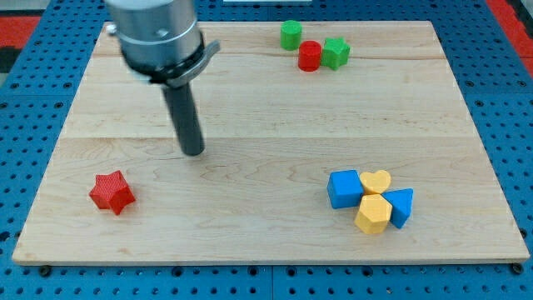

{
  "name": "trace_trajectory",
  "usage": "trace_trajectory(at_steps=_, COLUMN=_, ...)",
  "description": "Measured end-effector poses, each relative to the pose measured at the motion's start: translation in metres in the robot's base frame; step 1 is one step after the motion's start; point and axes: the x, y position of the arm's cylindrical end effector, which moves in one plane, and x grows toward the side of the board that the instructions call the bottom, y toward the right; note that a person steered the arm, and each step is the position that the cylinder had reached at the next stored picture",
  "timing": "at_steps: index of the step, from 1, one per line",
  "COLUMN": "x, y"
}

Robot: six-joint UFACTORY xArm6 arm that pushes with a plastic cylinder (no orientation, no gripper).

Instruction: Separate green star from the red circle

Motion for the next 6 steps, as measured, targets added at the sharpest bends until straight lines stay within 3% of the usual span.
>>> trace_trajectory(at_steps=1, x=-0.046, y=0.047)
trace_trajectory(at_steps=4, x=-0.135, y=0.048)
trace_trajectory(at_steps=5, x=-0.187, y=0.092)
trace_trajectory(at_steps=6, x=-0.203, y=0.164)
